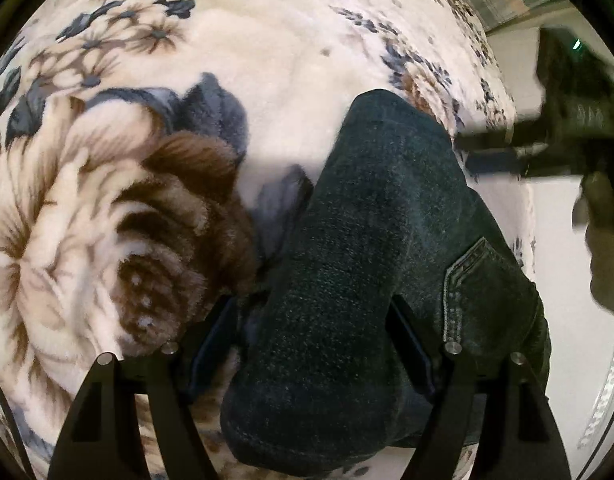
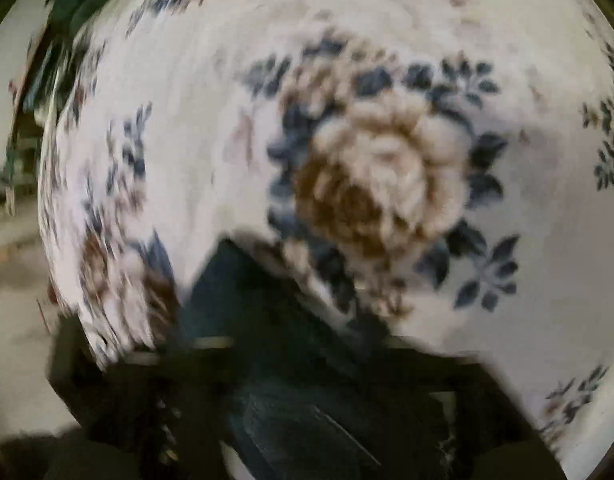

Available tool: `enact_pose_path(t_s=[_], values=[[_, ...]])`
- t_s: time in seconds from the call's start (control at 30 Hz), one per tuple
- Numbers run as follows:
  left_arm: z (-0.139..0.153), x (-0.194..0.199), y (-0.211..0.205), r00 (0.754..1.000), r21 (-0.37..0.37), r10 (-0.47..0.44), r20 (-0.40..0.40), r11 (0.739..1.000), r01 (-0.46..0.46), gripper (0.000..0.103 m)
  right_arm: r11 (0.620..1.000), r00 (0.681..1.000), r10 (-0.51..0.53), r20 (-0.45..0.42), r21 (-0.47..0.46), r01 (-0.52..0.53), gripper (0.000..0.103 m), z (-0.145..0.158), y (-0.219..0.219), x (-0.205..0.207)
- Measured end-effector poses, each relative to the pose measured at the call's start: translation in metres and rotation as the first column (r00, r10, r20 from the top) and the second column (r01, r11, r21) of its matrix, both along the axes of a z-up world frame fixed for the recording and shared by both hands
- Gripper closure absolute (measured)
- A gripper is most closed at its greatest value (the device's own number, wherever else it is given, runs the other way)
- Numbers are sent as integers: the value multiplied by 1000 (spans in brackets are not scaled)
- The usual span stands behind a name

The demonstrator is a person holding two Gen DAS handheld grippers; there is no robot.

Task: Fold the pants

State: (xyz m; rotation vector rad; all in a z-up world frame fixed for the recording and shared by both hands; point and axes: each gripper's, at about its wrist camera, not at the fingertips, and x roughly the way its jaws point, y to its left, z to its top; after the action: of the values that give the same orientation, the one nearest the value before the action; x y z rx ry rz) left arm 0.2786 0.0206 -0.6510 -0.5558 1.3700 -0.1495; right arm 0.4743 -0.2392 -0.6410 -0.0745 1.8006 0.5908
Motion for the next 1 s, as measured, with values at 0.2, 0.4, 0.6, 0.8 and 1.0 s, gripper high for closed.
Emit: enact_pose_path(t_s=[0.2, 0.4, 0.6, 0.8, 1.0], values=[[-4, 8, -4, 1000, 5, -13, -9, 1000, 13, 26, 984, 981, -179, -74, -22, 178, 94, -40, -35, -21], [18, 10, 0, 998, 1, 10, -61, 1000, -10, 29, 882, 885, -445, -140, 101, 460, 101, -32, -108, -21], [95, 62, -18, 992, -54, 15, 129, 998, -8, 25, 853, 894, -380, -237, 284, 437, 49, -11, -79, -61], [17, 130, -46, 986, 68, -134, -98, 988, 141, 27, 622, 630, -758, -169, 106, 776, 103, -41, -159, -92], [35, 136, -37, 993, -3, -98, -72, 995, 98, 26, 611, 658, -740, -140, 268, 745, 99, 4, -167, -108]])
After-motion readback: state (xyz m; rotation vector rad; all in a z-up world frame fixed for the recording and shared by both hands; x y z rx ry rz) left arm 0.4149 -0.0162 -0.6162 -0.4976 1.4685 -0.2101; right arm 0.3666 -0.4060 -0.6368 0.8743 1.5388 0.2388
